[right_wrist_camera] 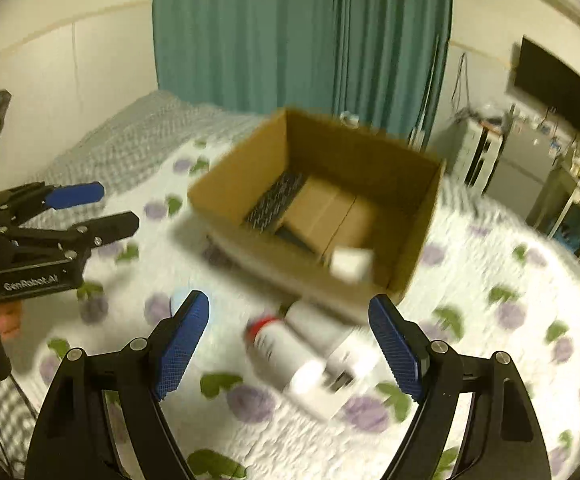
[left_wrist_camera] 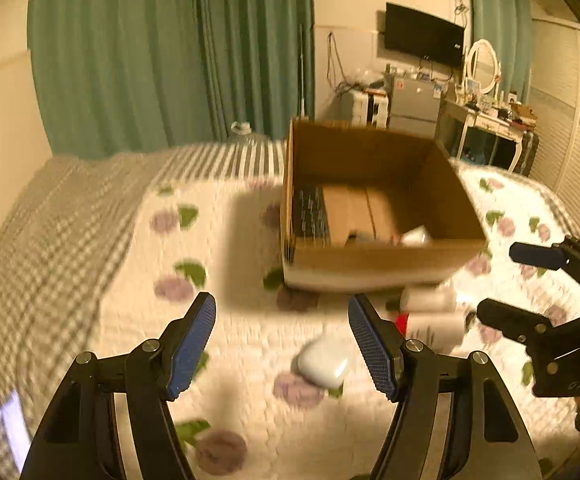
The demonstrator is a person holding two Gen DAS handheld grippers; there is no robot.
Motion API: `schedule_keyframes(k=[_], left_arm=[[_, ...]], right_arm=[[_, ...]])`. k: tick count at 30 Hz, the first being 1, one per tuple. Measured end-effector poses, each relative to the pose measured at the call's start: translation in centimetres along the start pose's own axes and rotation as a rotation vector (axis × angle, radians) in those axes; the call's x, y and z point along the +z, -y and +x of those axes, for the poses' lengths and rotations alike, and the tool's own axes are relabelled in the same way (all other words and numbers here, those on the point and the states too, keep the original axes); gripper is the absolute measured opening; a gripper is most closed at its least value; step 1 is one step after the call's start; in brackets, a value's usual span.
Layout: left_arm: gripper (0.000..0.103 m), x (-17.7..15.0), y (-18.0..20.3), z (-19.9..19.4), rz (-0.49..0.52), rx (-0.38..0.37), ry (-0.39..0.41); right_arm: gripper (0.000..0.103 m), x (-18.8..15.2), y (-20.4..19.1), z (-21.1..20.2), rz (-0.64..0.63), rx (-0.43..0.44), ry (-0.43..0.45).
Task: Organize rigid objects
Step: 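Grasp the red-capped white bottle with the right gripper while the left grasps the blue earbud case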
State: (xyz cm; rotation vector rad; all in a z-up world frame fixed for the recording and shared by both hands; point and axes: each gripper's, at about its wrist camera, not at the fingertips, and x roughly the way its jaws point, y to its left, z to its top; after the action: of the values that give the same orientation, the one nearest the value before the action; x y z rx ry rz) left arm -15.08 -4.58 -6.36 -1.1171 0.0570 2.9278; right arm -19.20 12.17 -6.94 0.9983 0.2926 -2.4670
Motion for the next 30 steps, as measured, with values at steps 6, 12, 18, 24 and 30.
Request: schedule_keyframes(k=[6,12,18,24,30], left_arm=[[0.072,-3.5,0.3,4.5,0.027,0.006,-0.093],[0.072,-5.1,1.0,6.3,0.053,-0.038,-0.142],[0.072,-5.4,0.5,6.3,0.037,-0.063,-0.156],[0.072,-5.6,0.3,6.7,0.034,-0.055,-0.172],[0.072,-5.6,0.9,7.0,0.070,-0.048,-0.186]], right_arm=[[0.082,-2.5,0.3,4.3,-0.017,-0.015,-0.106],[0.051,-3.6,0.4,7.0,-0.026,0.009,-0.207],[0.038,-4.6,-2.0,6.6,-0.074,0.092,-0.224],[0.040,-4.3,-1.5,9.1,-0.007,0.081,-0.257],[0.038,-3.6,-1.3,8.8,0.008,0.053,-0.218]])
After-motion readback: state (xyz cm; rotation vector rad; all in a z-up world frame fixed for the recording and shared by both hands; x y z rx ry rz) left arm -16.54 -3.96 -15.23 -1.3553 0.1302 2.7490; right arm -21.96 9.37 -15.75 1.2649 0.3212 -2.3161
